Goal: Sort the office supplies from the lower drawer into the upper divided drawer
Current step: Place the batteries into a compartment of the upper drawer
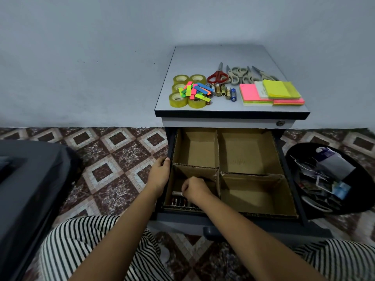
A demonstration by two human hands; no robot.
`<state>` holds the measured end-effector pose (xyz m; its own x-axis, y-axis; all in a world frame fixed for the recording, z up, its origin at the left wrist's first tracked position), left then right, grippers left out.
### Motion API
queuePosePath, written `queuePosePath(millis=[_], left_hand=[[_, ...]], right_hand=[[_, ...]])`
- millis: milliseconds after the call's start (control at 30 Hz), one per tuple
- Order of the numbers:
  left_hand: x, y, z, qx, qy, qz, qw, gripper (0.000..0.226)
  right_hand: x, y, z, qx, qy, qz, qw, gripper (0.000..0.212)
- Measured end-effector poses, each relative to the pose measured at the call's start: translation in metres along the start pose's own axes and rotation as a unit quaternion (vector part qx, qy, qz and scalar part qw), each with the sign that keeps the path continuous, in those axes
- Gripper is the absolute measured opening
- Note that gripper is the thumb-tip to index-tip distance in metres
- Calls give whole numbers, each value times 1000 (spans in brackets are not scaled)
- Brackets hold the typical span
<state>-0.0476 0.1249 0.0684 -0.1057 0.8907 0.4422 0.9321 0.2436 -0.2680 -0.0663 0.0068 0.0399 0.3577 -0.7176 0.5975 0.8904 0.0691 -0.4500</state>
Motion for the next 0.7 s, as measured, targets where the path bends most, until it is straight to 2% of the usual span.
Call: queuePosePath(millis=[300,500,600,700], left_hand=[[1,-1,3,2,-6,16,1000,32],[0,-3,6,-13,22,15,1000,34],[2,-5,-1,-53,89,-44,994,38],[-1,-12,-21,-171,191,-113,960,38]], right_hand=[[1,-8,2,52,23,-8,998,18],[12,-27,4,99,106,-30,989,22],[28,-39,11,133,132,-35,982,21],[58,-52,17,174,119,-45,976,20]])
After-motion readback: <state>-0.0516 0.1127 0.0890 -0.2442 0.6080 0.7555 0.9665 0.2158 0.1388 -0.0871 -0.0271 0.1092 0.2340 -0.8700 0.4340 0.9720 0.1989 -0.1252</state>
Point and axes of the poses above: each hand's wrist, its own y-axis towards the middle knuckle, its own x-axis out of the back of the hand, z = x × y, the point moved 2 cm from there along y, towards the middle knuckle, and after that the axes turned 8 degrees about y, right-handed, at the moved point
